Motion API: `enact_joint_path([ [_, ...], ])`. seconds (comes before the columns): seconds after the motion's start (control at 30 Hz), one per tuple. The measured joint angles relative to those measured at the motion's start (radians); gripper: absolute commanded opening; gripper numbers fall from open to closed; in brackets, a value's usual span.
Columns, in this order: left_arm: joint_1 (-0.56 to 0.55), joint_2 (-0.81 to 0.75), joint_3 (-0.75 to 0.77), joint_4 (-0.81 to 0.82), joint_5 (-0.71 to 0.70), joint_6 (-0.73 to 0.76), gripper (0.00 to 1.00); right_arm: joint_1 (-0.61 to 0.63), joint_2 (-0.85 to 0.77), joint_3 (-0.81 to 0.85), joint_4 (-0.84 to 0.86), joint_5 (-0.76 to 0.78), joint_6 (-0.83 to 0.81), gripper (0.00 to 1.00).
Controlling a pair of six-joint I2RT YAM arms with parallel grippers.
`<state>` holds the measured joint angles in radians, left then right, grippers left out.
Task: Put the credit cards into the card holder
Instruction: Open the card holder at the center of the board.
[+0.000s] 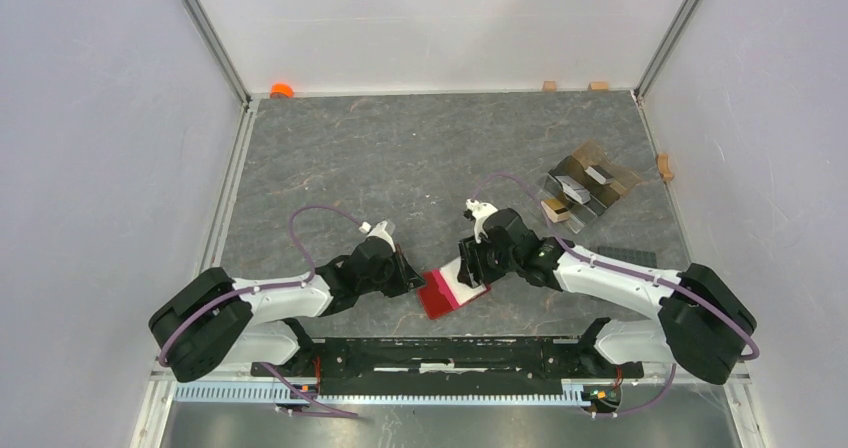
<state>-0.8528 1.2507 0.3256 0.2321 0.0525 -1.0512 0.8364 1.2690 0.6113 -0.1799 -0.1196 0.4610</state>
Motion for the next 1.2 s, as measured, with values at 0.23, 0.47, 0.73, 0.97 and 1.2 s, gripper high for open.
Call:
enact_joint_path([
  [0.23, 0.000, 0.013, 0.000, 0.002, 0.000, 0.005, 0.02, -0.049, 0.011, -0.042, 0.003, -0.050, -0.002, 0.55],
  [0.47, 0.000, 0.017, 0.000, 0.002, 0.000, 0.006, 0.02, -0.065, 0.017, -0.071, 0.019, -0.095, 0.009, 0.53],
  [0.73, 0.000, 0.029, 0.000, 0.002, 0.000, 0.006, 0.02, -0.066, -0.009, -0.079, 0.039, -0.124, 0.036, 0.52],
  [0.97, 0.000, 0.032, 0.000, 0.002, 0.000, 0.006, 0.02, -0.066, -0.026, -0.086, 0.085, -0.170, 0.062, 0.50],
  [1.2, 0.000, 0.056, 0.012, 0.010, 0.001, 0.025, 0.02, -0.044, -0.059, -0.098, 0.151, -0.232, 0.085, 0.53],
])
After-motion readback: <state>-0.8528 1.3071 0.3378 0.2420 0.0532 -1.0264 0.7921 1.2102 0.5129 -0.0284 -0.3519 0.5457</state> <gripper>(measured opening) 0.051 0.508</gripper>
